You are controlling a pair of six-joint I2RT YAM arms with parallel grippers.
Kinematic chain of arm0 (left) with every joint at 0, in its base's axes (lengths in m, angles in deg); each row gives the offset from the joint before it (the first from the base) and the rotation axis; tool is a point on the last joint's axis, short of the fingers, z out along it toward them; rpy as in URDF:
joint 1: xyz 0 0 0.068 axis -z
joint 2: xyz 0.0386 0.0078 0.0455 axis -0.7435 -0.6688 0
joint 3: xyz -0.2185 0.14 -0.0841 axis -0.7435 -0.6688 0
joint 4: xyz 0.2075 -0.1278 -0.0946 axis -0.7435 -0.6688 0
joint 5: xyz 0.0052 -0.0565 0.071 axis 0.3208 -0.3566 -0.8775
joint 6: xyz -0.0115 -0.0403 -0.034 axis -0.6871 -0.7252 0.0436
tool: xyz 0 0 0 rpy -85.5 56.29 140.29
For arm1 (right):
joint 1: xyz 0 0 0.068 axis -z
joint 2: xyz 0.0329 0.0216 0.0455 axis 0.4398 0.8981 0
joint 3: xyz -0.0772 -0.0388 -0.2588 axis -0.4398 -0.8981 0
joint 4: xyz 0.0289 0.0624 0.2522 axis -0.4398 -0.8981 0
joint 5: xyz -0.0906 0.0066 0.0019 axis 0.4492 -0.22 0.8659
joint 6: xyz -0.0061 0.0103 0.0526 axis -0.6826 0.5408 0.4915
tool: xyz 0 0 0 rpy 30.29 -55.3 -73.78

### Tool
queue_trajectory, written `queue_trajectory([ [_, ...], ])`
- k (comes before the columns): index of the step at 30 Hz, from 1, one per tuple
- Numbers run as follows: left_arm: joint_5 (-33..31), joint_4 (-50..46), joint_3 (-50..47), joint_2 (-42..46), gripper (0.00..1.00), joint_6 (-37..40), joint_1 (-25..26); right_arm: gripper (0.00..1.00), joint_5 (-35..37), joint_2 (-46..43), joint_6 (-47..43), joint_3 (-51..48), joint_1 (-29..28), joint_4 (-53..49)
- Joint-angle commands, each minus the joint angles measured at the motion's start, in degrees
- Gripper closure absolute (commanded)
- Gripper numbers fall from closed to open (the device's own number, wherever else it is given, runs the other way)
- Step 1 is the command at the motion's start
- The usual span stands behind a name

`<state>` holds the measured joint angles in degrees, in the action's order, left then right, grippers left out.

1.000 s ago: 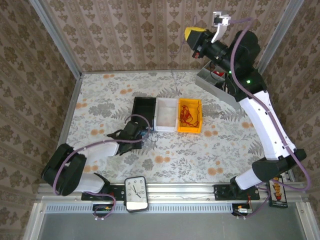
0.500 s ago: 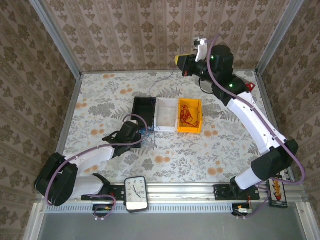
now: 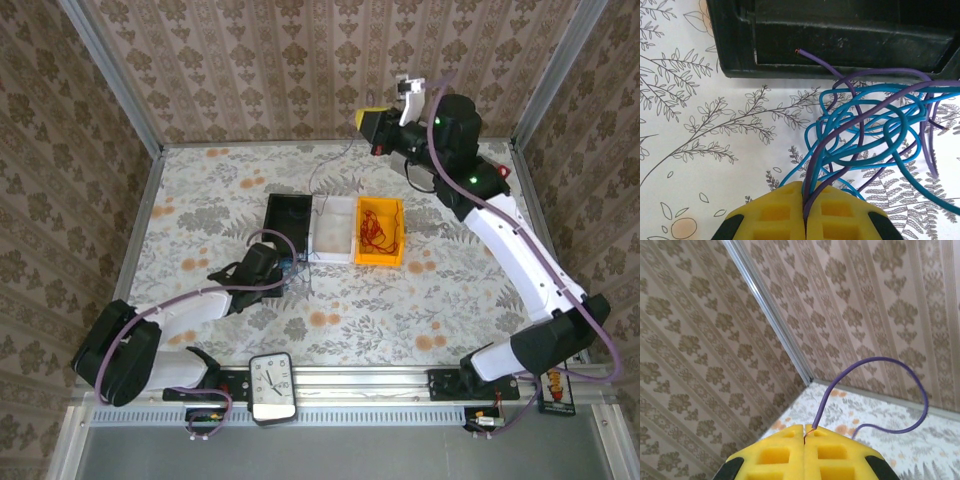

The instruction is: Untangle the cables

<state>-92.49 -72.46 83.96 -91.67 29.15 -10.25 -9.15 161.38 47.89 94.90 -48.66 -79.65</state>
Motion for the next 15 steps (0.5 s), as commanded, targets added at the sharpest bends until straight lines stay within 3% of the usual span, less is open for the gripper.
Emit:
queue_trajectory([
  [1,-1.50,-1.36,1.86,-0.71,1.00,-1.37,-0.54,1.00,-0.75,-2.47,-0.19,3.62,-0.37,3.38],
  [7,-1.87,-1.64,1.68,-0.99,1.00,-1.59,-0.52,1.00,-0.54,-2.65,-0.73,4.39,-0.36,2.90],
  [15,-1.80,-1.65,1.77,-1.10,1.00,-1.33,-0.51,1.00,0.34,-2.71,-0.75,-1.69,-0.29,2.06],
])
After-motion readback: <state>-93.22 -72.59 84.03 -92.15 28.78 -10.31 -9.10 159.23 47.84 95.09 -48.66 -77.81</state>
